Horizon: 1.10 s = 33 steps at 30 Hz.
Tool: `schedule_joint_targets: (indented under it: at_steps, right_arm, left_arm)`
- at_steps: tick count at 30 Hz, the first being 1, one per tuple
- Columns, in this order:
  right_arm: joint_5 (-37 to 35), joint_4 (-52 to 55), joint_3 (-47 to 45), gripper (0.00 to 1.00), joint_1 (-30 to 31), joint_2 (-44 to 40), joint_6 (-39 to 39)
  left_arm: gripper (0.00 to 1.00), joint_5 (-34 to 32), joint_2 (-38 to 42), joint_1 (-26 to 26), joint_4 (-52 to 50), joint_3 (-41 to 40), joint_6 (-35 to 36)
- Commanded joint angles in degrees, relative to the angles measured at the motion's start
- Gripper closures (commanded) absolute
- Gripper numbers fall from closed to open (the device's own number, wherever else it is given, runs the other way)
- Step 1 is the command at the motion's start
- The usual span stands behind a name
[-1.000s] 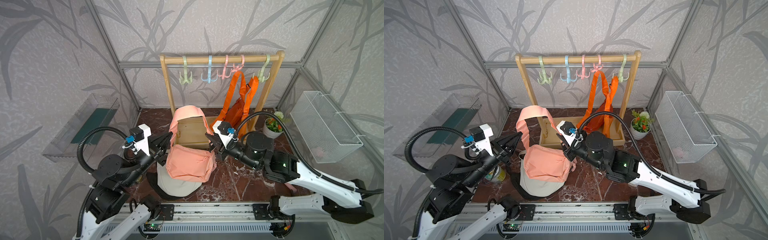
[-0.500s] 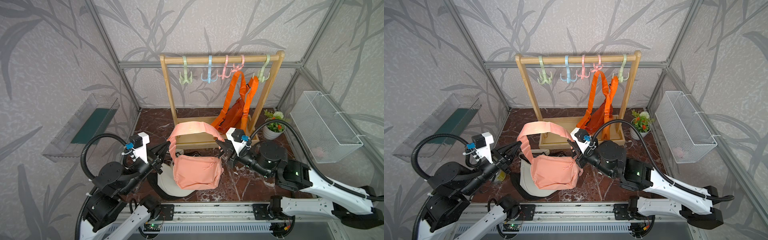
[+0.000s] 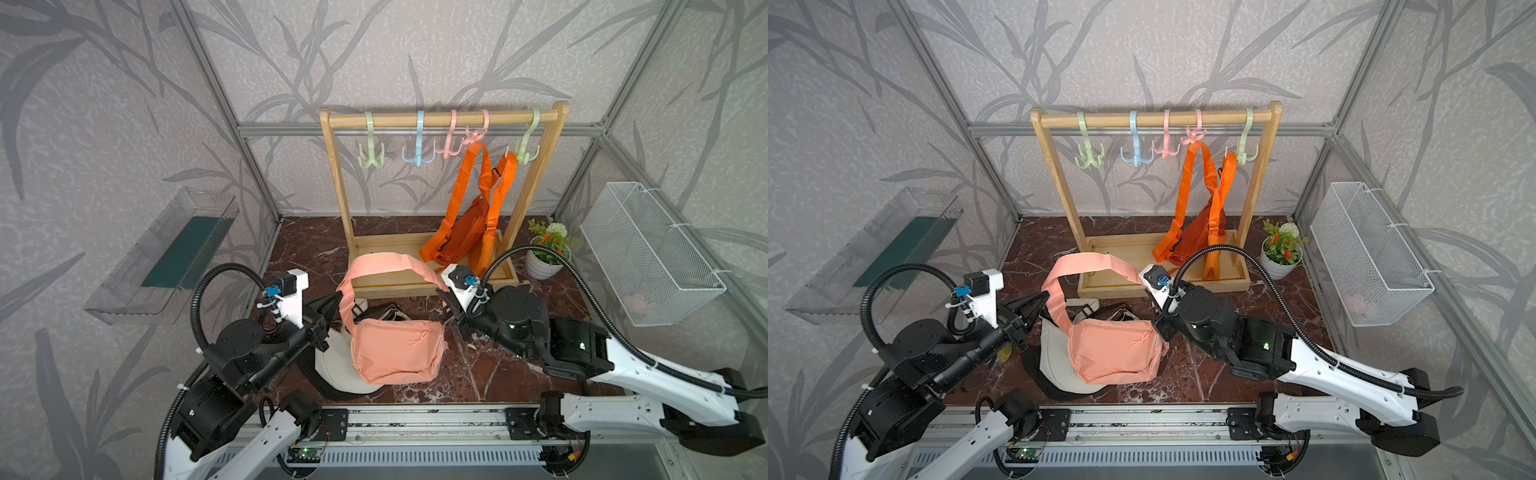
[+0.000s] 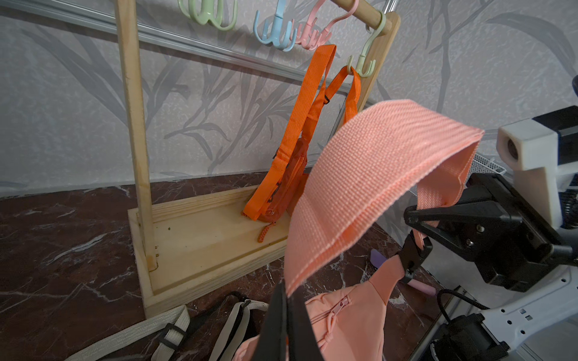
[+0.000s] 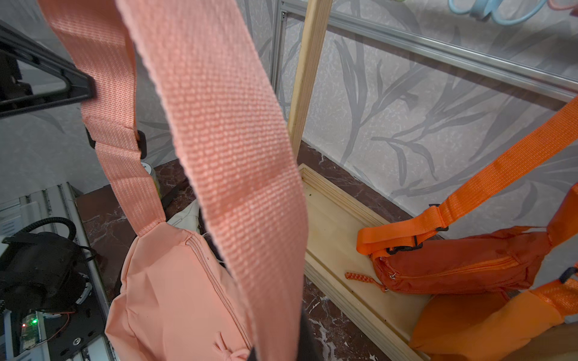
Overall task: Take the bag off the hook
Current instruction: Place the bag inside the bag.
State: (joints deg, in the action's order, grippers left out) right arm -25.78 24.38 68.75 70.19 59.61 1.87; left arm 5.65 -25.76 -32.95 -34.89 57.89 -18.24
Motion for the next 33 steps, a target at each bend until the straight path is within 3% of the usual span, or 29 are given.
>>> schedule_joint_targets:
  at_steps: [1, 18, 23, 33]
  right_arm:
    - [-2.2, 1.4, 2.7, 1.00, 0.4, 0.7, 0.0]
    - [-2.7, 0.2, 0.0, 1.00, 0.3, 2.9, 1.2]
    - [-5.8, 1.7, -0.7, 0.93, 0.3, 6.0, 5.6]
    - [-5.1, 0.8, -4.0, 0.89, 0.4, 10.5, 10.5]
  left_arm:
    - [1.00, -3.5, 0.4, -0.2, -1.6, -1.0, -1.7]
    - [1.00, -12.5, 0.1, -0.2, -7.6, -3.1, -4.3]
    - [1.00, -13.0, 0.1, -0.2, -6.8, -6.9, -6.5]
    - [1.00, -16.3, 0.4, -0.2, -5.3, -11.8, -8.6]
